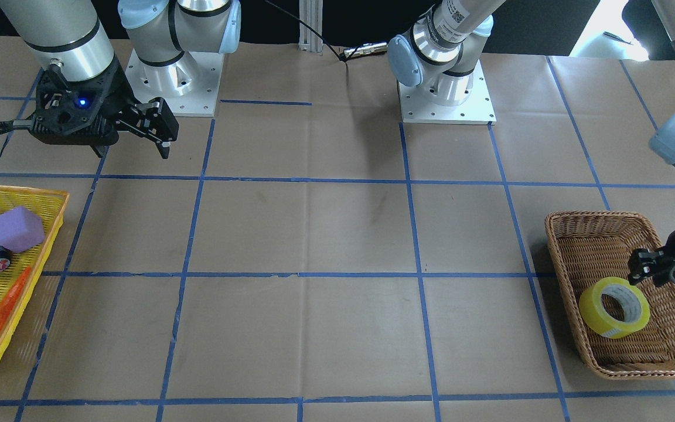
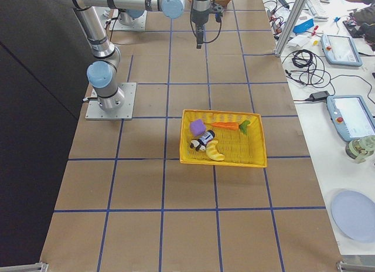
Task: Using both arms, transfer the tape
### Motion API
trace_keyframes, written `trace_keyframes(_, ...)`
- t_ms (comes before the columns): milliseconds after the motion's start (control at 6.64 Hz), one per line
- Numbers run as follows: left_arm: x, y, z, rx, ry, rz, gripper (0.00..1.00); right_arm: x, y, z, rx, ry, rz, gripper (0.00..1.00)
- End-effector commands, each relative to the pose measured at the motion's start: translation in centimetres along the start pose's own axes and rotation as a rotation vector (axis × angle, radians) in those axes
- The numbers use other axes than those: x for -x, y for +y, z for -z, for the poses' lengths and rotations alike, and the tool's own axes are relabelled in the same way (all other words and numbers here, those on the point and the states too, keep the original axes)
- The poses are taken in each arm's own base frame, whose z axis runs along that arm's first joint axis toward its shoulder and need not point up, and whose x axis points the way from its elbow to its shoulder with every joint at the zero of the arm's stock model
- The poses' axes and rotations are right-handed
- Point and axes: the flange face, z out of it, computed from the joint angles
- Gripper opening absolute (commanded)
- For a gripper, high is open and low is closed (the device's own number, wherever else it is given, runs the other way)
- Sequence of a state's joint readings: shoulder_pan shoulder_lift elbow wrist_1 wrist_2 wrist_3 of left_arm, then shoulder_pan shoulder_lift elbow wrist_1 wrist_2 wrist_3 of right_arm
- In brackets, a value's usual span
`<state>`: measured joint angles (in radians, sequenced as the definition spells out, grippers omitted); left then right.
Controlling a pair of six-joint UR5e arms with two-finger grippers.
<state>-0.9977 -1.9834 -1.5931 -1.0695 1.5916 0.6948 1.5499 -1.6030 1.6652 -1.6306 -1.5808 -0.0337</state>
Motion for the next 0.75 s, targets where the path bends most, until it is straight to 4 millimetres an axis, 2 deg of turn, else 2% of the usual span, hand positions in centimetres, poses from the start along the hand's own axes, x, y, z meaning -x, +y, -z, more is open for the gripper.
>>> trace_keyframes(0, -9.4, -0.7, 7.0, 0.031, 0.034, -0.001, 1.0, 0.0, 0.0, 0.0, 0.001, -0.001, -0.001, 1.0)
trace_keyframes(151, -16.6, -0.8, 11.2, 0.016, 0.037, 0.105, 1.0, -0.2, -0.1, -0.1, 0.002, -0.001, -0.001, 1.0)
trace_keyframes(301, -24.7, 0.0, 14.8, 0.015, 0.04, 0.181, 1.0, -0.1, -0.1, -0.1, 0.002, -0.001, -0.001, 1.0)
trace_keyframes(452, -32.2, 1.5, 17.5, 0.008, 0.043, 0.214, 1.0, -0.1, -0.1, -0.1, 0.002, -0.001, -0.001, 1.0)
trace_keyframes(603, -36.9, 3.6, 19.8, 0.0, 0.042, 0.187, 1.0, -0.2, -0.1, -0.1, 0.001, 0.001, -0.001, 1.0)
